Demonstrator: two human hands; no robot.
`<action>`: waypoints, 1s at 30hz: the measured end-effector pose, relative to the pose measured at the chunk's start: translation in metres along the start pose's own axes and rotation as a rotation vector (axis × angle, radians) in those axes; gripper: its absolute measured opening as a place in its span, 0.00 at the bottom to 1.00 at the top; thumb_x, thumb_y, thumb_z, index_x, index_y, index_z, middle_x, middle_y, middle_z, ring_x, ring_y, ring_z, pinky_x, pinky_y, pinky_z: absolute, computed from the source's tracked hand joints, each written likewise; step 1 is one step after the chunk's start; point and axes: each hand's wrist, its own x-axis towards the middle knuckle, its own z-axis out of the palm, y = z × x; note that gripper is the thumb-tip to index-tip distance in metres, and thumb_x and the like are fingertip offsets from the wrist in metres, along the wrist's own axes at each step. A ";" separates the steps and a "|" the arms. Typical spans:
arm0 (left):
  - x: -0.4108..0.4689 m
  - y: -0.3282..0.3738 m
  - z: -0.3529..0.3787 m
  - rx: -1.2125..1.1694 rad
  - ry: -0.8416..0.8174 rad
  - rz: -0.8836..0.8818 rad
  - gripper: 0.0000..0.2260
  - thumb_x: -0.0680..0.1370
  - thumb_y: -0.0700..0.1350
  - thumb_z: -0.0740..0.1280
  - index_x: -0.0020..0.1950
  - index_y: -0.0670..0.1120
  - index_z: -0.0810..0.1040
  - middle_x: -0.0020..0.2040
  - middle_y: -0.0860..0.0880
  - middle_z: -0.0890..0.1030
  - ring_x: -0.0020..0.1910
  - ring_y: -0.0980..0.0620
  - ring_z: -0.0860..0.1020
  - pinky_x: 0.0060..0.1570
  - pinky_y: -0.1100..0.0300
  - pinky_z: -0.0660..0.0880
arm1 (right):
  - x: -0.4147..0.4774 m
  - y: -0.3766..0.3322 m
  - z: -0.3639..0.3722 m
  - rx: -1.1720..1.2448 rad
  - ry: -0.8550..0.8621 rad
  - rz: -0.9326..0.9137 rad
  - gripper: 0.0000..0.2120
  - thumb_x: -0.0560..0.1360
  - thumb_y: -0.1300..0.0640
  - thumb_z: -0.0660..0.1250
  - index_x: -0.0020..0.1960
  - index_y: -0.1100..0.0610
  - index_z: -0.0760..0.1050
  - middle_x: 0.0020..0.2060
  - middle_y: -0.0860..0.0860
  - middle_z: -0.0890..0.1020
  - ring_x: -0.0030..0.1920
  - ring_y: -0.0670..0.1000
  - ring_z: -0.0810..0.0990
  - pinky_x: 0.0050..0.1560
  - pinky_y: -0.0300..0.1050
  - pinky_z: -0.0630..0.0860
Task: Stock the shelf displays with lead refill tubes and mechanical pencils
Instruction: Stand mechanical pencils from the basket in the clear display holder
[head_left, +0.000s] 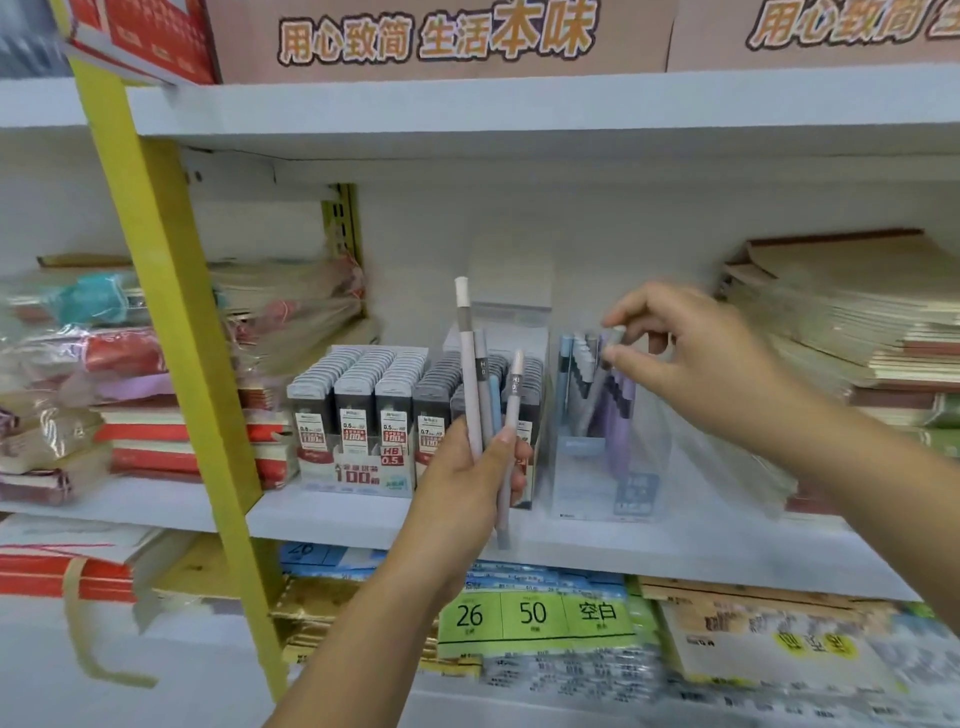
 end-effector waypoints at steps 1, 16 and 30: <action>0.001 -0.002 0.000 0.008 -0.001 0.000 0.09 0.84 0.48 0.61 0.58 0.46 0.76 0.32 0.60 0.79 0.32 0.62 0.75 0.34 0.71 0.73 | -0.001 0.001 0.004 -0.016 -0.031 -0.010 0.10 0.73 0.52 0.71 0.48 0.42 0.71 0.39 0.40 0.79 0.44 0.38 0.72 0.42 0.30 0.66; 0.008 -0.008 0.004 0.078 0.016 0.023 0.08 0.83 0.51 0.61 0.52 0.50 0.78 0.34 0.59 0.80 0.34 0.61 0.77 0.39 0.64 0.73 | 0.026 0.016 0.000 -0.072 0.000 -0.031 0.09 0.73 0.53 0.71 0.48 0.44 0.72 0.38 0.38 0.75 0.44 0.39 0.72 0.43 0.40 0.68; 0.006 -0.004 0.006 0.052 -0.001 0.018 0.08 0.84 0.48 0.61 0.54 0.47 0.78 0.32 0.60 0.80 0.32 0.62 0.76 0.34 0.71 0.73 | 0.036 0.030 0.015 -0.077 -0.098 0.006 0.06 0.73 0.51 0.72 0.44 0.44 0.75 0.36 0.40 0.79 0.44 0.43 0.78 0.42 0.42 0.72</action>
